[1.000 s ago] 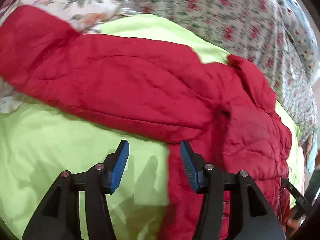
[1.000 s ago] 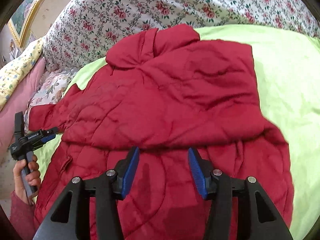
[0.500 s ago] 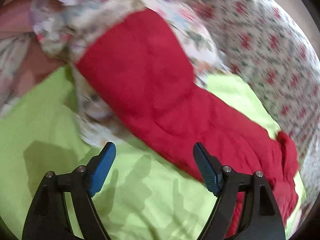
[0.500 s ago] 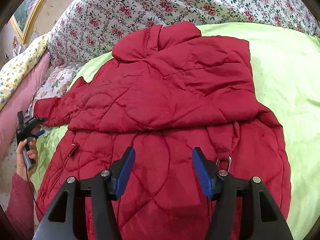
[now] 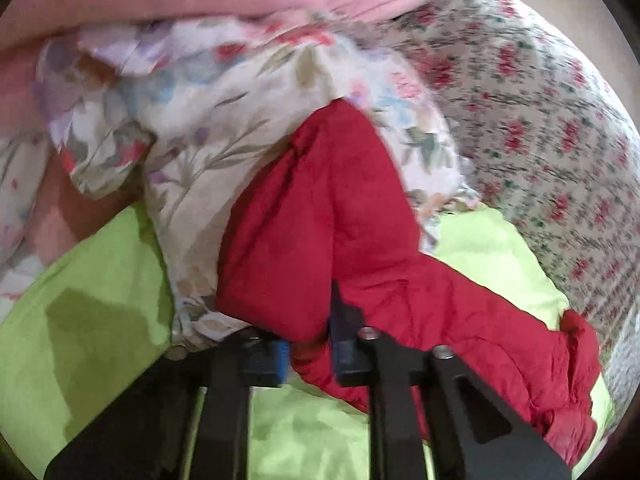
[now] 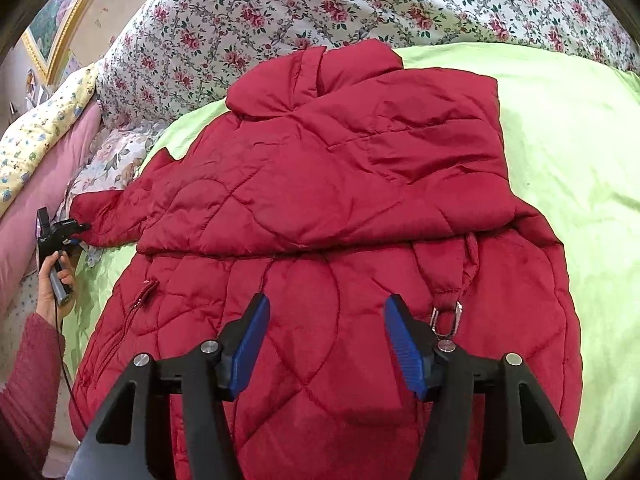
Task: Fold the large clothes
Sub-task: 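Grasp the other sleeve with the left tool and lift it over the back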
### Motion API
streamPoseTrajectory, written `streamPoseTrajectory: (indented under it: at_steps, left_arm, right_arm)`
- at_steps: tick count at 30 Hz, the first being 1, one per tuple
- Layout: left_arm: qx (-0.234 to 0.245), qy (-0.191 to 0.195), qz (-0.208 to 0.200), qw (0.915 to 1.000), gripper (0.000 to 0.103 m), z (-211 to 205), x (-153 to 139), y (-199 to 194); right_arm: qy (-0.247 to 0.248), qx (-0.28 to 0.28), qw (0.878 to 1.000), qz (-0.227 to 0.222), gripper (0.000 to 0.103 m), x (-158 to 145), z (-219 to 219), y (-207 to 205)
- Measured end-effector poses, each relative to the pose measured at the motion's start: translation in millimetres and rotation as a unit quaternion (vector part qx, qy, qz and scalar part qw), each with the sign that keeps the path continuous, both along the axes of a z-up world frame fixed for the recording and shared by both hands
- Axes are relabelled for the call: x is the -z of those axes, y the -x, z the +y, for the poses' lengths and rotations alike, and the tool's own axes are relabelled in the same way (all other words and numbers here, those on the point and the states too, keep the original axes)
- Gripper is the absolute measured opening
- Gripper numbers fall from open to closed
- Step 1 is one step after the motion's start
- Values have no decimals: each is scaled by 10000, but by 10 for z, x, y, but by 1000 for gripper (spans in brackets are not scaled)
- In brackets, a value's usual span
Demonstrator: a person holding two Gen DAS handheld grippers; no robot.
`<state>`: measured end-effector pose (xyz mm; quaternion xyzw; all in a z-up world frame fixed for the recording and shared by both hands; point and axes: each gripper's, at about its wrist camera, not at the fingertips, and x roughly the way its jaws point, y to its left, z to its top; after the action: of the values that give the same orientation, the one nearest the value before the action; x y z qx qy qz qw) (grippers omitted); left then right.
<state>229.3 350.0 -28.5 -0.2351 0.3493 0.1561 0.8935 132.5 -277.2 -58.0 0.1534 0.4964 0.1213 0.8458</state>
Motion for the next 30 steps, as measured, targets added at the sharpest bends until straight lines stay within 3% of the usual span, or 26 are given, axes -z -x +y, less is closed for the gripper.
streamPoseTrajectory:
  at_steps: [8, 15, 30]
  left_arm:
    - [920, 40, -557, 9942, 8, -715, -312, 207]
    - [1912, 145, -1024, 9761, 8, -1530, -607, 326]
    - [3506, 192, -804, 9329, 8, -3104, -552, 481]
  right_arm:
    - [-52, -22, 10000, 12, 61, 25, -8, 7]
    - [-94, 55, 9999, 22, 61, 12, -53, 31]
    - [-319, 175, 9993, -48, 61, -44, -127, 70]
